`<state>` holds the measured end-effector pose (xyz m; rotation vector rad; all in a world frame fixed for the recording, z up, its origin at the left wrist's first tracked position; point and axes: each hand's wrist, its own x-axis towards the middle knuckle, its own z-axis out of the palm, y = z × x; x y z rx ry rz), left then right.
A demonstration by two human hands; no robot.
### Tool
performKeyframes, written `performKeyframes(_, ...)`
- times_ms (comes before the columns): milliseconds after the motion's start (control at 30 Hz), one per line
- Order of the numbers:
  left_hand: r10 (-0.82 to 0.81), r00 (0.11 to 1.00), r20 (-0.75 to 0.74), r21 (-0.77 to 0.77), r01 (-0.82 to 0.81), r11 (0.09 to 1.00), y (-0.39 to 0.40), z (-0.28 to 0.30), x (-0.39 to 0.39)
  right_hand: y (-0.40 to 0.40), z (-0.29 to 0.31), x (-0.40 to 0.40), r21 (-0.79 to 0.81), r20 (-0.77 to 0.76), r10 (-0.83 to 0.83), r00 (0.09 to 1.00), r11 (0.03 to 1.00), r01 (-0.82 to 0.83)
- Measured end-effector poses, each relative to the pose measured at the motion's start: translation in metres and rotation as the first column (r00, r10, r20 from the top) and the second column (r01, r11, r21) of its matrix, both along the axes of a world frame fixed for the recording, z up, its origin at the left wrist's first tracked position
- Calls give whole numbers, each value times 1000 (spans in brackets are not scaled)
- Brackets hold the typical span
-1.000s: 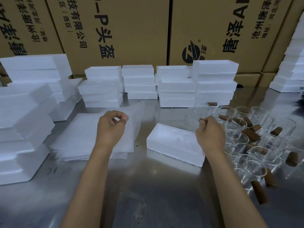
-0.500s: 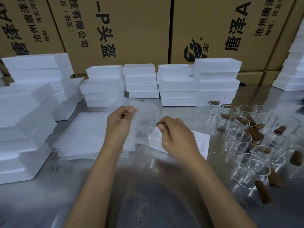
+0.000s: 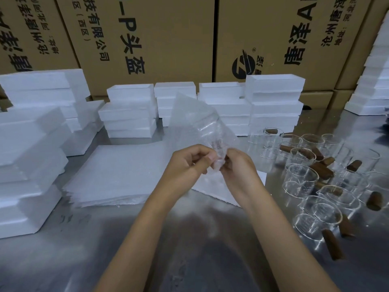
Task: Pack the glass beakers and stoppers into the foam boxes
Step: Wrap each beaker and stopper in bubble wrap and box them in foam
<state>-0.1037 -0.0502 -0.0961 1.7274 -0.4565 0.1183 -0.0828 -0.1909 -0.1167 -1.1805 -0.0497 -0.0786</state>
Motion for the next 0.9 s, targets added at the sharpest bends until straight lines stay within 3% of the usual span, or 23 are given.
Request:
performKeyframes(67,-9,1000,-14,-29,8,1000,-1,1,-2,1,2,-2,67,50,165,985,983,-169)
performKeyframes(133,221,973,71,-146,-209,967,0,1,-1,1,4,-3,84,54,206,977,974,-210)
performKeyframes(233,651,695,305,-235,-607,759,15,3,5,-3,5,-3,174,-13,231,973,959,-225)
performKeyframes(267,693,642,327,-231,-657,718,22,3,8,-5,5,-4,160,-33,235,971,961,-227)
performKeyframes(300,693,654,302,-209,-664,718,29,2,12,-8,5,-6,118,-58,230,971,968,-223)
performKeyframes(367,609,780,146,-149,-591,793,40,0,20,-12,4,-7,34,-100,224,970,975,-221)
performKeyframes(433,425,904,-42,-173,-426,888,45,-3,23,-15,3,-7,-23,-97,273,957,961,-276)
performKeyframes(500,278,950,-143,-227,-305,925,47,-7,26,-17,2,-7,-102,-82,326,942,937,-333)
performKeyframes(700,90,958,-271,-293,-171,941,39,-15,29,-10,-2,-14,-15,-117,373,920,926,-377)
performKeyframes(900,-23,942,-335,-330,-95,939,29,-17,26,-4,0,-16,-164,-158,256,954,945,-281)
